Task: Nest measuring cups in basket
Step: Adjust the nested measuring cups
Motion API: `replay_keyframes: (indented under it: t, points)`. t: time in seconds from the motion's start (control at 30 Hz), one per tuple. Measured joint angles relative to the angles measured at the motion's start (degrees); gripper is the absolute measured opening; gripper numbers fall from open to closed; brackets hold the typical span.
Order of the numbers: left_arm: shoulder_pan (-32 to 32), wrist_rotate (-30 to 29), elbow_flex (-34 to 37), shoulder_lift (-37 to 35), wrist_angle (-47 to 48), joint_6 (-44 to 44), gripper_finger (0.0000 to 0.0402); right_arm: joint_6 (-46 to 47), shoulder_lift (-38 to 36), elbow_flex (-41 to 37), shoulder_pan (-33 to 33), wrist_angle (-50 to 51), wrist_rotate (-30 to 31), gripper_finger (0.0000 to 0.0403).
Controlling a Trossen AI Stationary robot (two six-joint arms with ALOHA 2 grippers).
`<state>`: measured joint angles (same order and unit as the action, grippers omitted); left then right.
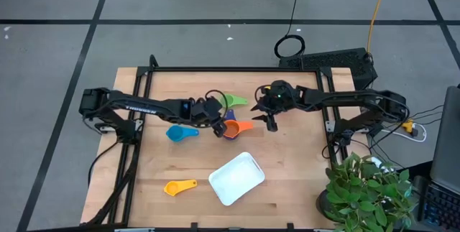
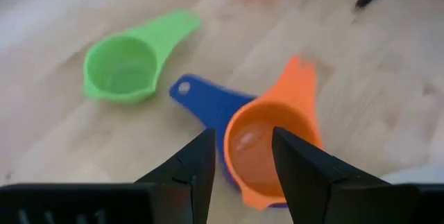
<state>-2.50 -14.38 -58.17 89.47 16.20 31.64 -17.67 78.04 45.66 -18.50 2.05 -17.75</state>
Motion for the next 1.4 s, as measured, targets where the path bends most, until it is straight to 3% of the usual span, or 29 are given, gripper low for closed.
replay_keyframes:
  t: [0.3, 1.2, 1.3, 1.4]
  points:
    - [-1.3, 1.6, -0.1, 4.4, -2.0, 2.6, 0.0145, 1.2, -3.5, 0.1, -2.7, 6.7, 7.3, 0.0169]
    - [-2.1, 9.2, -0.1, 12.7, -4.8, -0.2, 0.0144, 1.5, -8.1, 0.0, -7.4, 10.2, 7.0, 0.0169]
    - [-2.1, 10.7, -0.1, 12.7, -4.9, -4.3, 0.0125, 1.2, -8.1, 0.0, -7.4, 10.2, 7.1, 0.0169]
    - [-2.4, 12.9, -0.1, 12.7, -5.0, -9.0, 0.0079, 1.1, -8.1, 0.0, -7.4, 10.2, 7.1, 0.0169]
